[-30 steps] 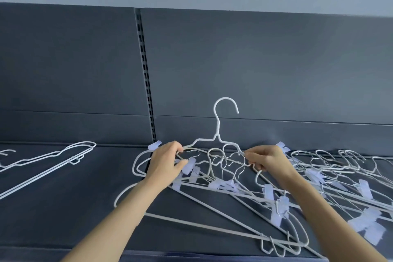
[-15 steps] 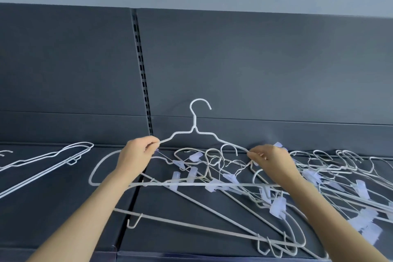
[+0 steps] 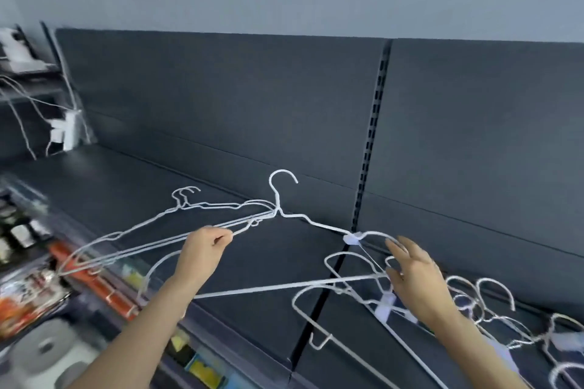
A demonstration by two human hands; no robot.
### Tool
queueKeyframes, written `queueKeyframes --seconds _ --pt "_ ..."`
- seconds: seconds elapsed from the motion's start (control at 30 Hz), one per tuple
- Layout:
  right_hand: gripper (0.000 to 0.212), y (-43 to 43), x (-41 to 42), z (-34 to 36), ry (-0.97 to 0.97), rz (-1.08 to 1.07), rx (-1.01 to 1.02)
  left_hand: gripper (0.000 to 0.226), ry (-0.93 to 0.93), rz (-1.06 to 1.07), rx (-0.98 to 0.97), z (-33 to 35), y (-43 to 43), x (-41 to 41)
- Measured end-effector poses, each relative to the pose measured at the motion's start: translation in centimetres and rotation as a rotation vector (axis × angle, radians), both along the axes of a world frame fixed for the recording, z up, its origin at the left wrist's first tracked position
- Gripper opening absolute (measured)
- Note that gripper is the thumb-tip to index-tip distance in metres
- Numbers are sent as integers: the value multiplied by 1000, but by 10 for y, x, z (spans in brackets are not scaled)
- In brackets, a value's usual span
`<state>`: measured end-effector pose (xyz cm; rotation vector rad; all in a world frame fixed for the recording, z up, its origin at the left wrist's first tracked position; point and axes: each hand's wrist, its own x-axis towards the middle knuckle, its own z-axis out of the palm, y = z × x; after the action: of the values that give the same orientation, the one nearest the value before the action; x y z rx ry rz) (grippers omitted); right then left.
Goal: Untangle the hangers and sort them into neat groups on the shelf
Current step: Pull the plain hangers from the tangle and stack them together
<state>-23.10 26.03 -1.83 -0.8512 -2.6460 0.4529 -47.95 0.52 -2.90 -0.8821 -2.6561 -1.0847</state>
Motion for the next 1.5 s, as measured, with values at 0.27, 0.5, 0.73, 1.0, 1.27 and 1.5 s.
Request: queueKeyframes --seconds 0.27,0.5,0.73,1.0,1.27,1.5 --pt "47 -54 -97 -10 -31 186 -122 18 -99 261 28 -15 -88 -86" --pt "50 -75 -164 -19 -111 261 -95 32 -129 323 -53 -21 -102 -151" --pt "50 -90 -205 -29 -164 281 -98 19 -246 419 -106 -35 -97 -188" --pt "50 -88 -211 -37 -181 274 -84 37 -2 158 -317 -34 -55 -160" --pt "51 -80 -185 -38 -192 237 -81 34 60 -86 -413 -33 -9 -100" --pt "50 -56 -119 -34 -191 108 -69 38 32 -276 -428 -26 41 -30"
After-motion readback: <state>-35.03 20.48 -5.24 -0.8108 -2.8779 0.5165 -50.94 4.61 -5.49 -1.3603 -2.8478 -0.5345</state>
